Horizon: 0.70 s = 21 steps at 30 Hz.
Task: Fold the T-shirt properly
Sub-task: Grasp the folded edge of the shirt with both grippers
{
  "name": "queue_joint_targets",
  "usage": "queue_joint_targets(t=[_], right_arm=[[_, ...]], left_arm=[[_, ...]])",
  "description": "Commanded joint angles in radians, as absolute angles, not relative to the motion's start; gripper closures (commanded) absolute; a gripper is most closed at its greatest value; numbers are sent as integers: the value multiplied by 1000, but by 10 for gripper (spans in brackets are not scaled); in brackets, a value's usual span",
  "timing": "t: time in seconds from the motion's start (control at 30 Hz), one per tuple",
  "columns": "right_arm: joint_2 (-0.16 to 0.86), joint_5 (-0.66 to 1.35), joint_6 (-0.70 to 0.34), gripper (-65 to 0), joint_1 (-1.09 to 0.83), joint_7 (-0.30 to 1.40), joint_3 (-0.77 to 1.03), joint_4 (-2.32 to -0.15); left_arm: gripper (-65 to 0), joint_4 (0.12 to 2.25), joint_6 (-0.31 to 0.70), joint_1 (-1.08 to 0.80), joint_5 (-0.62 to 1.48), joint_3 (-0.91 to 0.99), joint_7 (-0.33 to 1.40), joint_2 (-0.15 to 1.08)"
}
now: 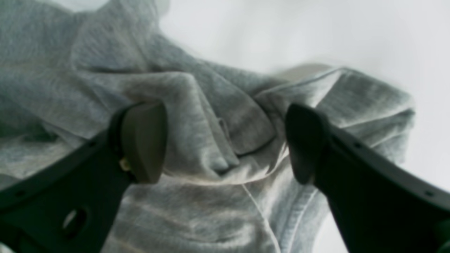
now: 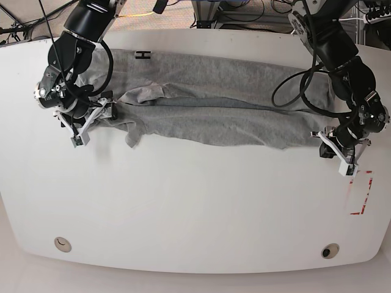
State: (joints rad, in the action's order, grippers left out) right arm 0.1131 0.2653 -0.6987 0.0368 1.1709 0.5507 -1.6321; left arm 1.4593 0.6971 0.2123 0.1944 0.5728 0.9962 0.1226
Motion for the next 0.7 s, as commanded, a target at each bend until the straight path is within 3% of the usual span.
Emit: queue_joint_targets(t=[0.0,0.13,0.27,0.4,0.53,0.67], right_arm=[[119,282,-698,-452,56,1153,553,-1646],[105,282,-698,-342,62,1153,552,-1621],[107,282,-698,-260,68,1153,552,-1590],[107,282,-698,-133,68,1153,552,-1590],[107,282,-698,-27,68,1153,552,-1593],[107,282,-698,-21,68,1153,552,-1595]], left_arm=[[-29,1480,698,231,206,572,978,136],[-53,1457,698,228,200,572,978,139],[-192,1392,698,222,200,575,978,143],[-306,1366,698,219,200,576,977,143],[-337,1366,698,220,203,573,974,140],[-337,1345,698,226,203,572,972,137]])
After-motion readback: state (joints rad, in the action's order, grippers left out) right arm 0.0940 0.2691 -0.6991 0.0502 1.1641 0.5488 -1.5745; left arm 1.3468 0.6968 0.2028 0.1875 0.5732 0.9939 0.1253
